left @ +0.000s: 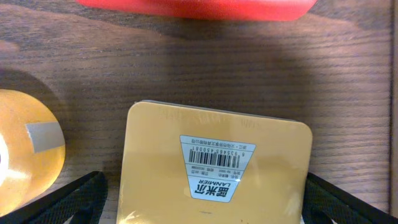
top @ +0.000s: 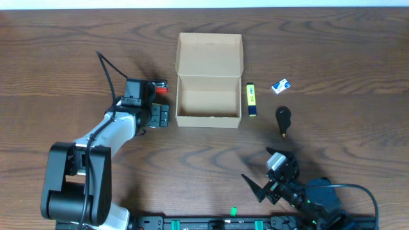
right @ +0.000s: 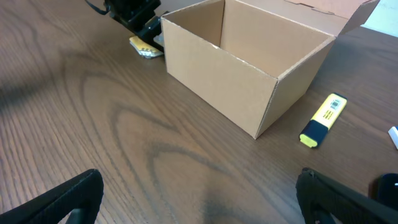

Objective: Pack container
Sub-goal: 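Lower the left gripper and grasp the yellow tin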

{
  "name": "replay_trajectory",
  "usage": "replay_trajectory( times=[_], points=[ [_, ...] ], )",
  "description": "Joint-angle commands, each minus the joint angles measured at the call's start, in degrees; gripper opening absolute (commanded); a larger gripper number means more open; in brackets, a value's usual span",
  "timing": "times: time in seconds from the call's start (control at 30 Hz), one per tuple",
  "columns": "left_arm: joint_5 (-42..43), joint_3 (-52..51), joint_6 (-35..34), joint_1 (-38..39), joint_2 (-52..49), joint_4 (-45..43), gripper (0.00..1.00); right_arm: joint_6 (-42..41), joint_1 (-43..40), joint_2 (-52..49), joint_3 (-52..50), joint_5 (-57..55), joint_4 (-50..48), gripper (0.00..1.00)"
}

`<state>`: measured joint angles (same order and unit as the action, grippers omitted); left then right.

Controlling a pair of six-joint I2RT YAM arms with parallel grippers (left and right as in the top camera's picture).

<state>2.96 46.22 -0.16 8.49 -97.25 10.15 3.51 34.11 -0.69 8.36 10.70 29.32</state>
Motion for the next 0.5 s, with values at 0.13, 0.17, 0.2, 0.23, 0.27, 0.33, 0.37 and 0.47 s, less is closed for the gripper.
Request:
replay_trajectory(
  times=[0.13,0.17,0.2,0.23,0.27,0.33,0.37,0.47],
  points=[
    [-9.4,0.3,-0.2,4.7,-1.5,0.5,0.98,-0.7,0.5,0.4,-0.2,0.2,0.1,0.99],
    [-9.4,0.3,-0.3,4.7,-1.6,0.5,0.98,-0.7,0.5,0.4,-0.2,0.2,0.1,0.99],
    [-9.4,0.3,-0.6,4.7,-1.6,0.6,0.99,-0.7,0.5,0.4,-0.2,0.2,0.1,0.99],
    [-9.3,0.3,-0.7,4.7,-1.6,0.7,1.00,-0.7,0.5,0.4,-0.2,0.2,0.1,0.99],
    [-9.3,0.3,-0.7,4.6,-1.7,0.9,1.00,-0.7,0.5,0.4,-0.2,0.2,0.1,0.99],
    [-9.4,0.3,-0.7,4.6,-1.7,1.1,1.00,-0.7,0.5,0.4,-0.2,0.2,0.1,0.99],
    [-9.3,0.3,-0.7,4.6,-1.6,1.2,1.00,-0.7,0.5,0.4,-0.2,0.2,0.1,0.99],
    [-9.3,0.3,-1.5,4.6,-1.7,1.9,1.00,-0.7,0.5,0.4,-0.2,0.2,0.1,0.99]
  ],
)
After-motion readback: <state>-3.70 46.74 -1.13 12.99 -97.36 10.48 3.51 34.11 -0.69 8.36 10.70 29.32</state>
